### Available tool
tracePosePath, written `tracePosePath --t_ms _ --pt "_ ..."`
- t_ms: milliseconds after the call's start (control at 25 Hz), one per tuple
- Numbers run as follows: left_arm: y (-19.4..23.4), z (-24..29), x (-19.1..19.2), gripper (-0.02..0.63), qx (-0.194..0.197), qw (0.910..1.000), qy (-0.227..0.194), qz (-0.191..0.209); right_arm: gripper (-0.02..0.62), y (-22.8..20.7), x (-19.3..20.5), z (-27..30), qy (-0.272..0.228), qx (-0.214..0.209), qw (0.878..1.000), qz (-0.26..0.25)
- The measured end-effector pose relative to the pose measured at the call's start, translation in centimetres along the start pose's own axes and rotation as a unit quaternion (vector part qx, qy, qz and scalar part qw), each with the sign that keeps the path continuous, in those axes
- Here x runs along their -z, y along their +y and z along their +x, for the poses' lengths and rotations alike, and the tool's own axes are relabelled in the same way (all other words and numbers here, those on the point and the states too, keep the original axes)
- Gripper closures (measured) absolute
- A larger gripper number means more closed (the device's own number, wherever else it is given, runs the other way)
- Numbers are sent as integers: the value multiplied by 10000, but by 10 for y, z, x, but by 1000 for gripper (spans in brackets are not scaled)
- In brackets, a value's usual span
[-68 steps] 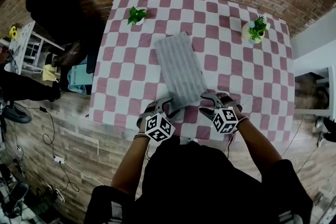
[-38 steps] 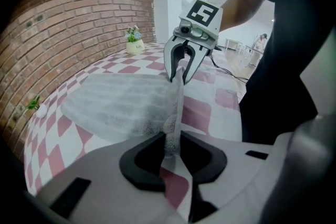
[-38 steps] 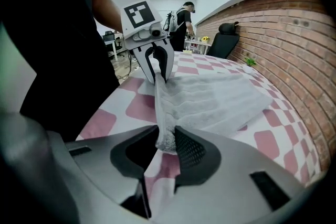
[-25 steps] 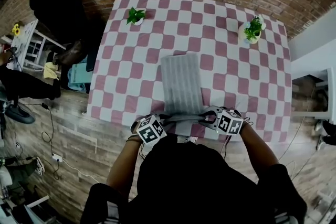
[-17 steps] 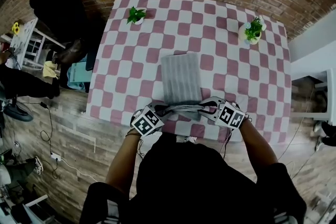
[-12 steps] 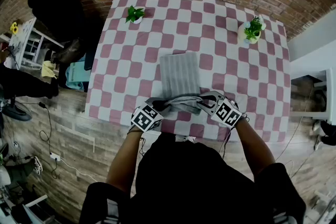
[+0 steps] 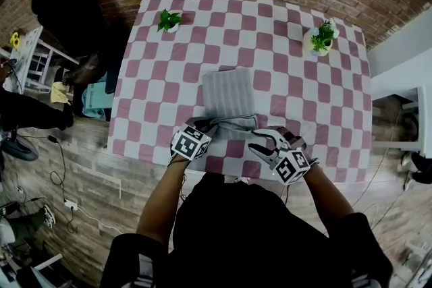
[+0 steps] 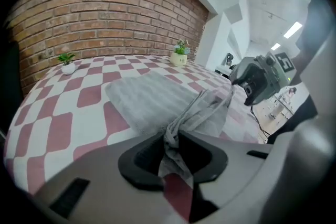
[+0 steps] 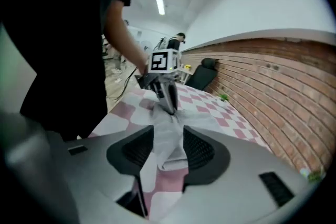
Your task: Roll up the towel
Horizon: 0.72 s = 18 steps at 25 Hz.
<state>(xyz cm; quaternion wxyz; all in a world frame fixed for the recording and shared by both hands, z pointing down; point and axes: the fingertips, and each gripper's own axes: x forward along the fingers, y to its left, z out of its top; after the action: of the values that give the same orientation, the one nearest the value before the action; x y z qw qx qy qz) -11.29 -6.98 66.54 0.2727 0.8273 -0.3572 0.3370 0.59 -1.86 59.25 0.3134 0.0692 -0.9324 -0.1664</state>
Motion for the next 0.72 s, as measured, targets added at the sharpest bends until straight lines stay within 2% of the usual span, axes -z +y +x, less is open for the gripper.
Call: tracePosePath --t_ms 80,160,280,360,440,520,600,720 --pt "2 2 -1 514 -56 10000 39 -61 416 17 1 10 181 -121 9961 -850" --pt "4 3 -1 512 -115 9998 69 -156 414 26 -4 15 252 -102 9863 -1626" --pt "7 5 -2 514 -149 9993 67 -337 395 36 -28 11 -153 221 9624 -2703" --pt "7 6 -2 514 -158 9991 67 -385 388 52 -33 13 -321 88 9504 -3094" --pt "8 6 -2 514 -170 9991 72 -375 388 63 -20 22 -76 -265 9494 -3129" --pt "8 5 -2 514 -154 9993 67 -337 388 61 0 32 381 -499 9561 -2861" --pt "8 3 -1 514 -143 9996 80 -247 388 49 17 40 745 -519 9611 -2608" --pt "5 3 0 509 -155 9997 152 -60 388 36 43 46 1038 -488 9602 -2548"
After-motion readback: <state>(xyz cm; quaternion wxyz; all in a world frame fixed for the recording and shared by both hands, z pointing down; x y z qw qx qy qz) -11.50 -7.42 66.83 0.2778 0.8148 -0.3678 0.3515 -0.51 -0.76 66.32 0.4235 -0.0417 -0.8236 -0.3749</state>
